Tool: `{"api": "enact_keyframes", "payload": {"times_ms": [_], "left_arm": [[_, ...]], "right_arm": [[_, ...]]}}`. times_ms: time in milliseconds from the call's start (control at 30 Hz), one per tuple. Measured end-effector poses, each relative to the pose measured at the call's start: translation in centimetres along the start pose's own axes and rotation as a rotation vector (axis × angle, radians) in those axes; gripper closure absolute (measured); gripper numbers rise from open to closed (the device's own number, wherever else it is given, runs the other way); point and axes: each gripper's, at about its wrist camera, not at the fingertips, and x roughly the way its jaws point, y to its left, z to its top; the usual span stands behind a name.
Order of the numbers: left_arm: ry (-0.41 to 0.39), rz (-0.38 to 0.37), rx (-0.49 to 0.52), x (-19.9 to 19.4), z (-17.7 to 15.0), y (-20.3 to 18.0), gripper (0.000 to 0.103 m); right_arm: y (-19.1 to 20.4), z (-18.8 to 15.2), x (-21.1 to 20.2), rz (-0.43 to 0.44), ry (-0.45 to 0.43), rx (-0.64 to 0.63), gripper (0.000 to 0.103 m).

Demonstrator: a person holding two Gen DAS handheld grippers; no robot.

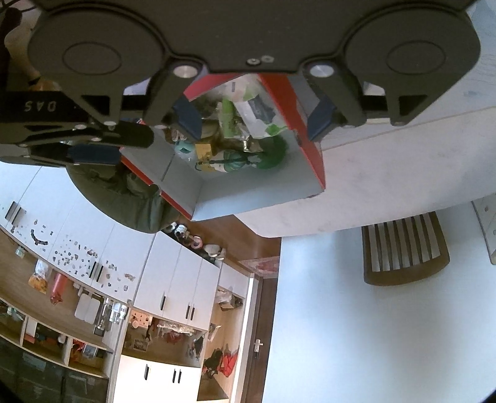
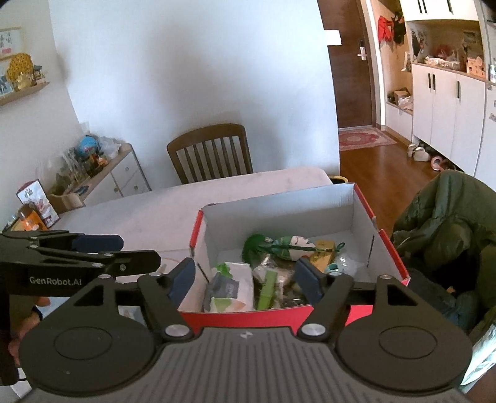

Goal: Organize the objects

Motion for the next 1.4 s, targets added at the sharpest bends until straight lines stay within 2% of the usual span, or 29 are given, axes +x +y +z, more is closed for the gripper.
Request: {"api": "enact_keyframes", "payload": {"times_ms": [67, 267, 367, 600, 933, 1400], "left_arm": [[-0.01, -0.005, 0.001, -0.4, -0.1, 0.5, 0.023], [-0.035, -0.015, 0.003, -1.4, -0.3, 1.7, 0.015], [-0.046, -0.019, 0.009, -1.7, -0.4, 2.2, 0.011], [-0.052, -0.048, 0.031, -2.3, -0.7, 2.6, 0.001], [-0.067, -0.071, 0.049, -2.9, -1.4, 2.5, 0.001], [-0.082, -0.106, 0.075, -3.6, -1.6, 2.1, 0.001]], "right_arm": [[0.3, 0.0, -0.2, -0.005, -0.009, 0.008, 0.024], [1.0, -0.2, -1.0, 0.0, -0.029, 0.042, 0.016], [1.3, -0.3, -1.4, -0.005, -0.046, 0.069, 0.008], [2.2, -0.9, -2.0, -0.026, -0.073, 0.078, 0.008], [3.1, -1.5, -3.0, -0.065, -0.116, 0.105, 0.004], [3.5, -2.2, -3.9, -0.104, -0.123, 0.122, 0.003]]}}
